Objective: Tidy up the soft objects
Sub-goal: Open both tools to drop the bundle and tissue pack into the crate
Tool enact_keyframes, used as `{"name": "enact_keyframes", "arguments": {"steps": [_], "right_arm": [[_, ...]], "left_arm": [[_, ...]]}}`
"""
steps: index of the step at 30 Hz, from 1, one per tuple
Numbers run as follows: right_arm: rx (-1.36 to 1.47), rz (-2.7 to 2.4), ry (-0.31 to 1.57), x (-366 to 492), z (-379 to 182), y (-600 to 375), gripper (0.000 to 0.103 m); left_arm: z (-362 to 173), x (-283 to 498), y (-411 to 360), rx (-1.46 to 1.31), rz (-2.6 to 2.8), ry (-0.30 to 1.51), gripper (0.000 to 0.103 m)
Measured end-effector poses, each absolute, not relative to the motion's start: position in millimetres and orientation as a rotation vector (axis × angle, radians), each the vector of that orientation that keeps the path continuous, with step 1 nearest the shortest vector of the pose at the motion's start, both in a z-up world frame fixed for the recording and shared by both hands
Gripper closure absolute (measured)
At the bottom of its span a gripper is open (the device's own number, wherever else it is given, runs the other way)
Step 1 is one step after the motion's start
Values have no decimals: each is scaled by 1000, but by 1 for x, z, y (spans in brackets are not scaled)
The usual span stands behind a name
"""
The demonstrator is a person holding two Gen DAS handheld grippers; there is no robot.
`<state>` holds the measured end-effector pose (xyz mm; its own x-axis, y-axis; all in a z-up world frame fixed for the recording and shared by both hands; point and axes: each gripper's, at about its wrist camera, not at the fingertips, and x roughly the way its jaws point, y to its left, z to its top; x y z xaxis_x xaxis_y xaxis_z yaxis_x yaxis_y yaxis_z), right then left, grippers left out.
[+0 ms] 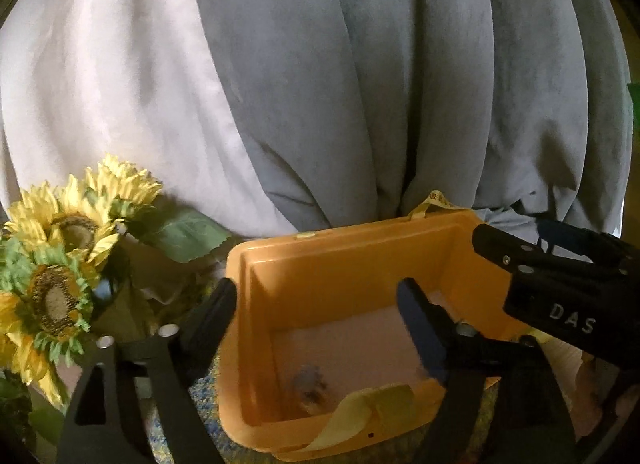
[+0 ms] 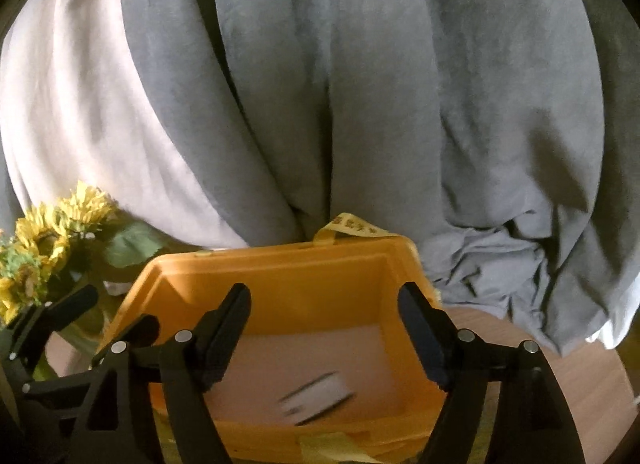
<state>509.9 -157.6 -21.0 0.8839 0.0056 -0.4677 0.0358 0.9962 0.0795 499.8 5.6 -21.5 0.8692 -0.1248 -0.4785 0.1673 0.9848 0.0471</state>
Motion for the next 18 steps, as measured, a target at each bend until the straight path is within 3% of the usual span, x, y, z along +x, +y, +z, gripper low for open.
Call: {"name": "enact_keyframes", "arguments": {"steps": [2, 18], "right_arm": [[88, -22, 485, 504, -18, -159, 17], [68, -53, 440, 443, 3, -156, 15]], "left_arm": [[-18, 494, 7, 78, -152, 487, 14], [18, 428, 29, 17, -73, 373, 4]]}}
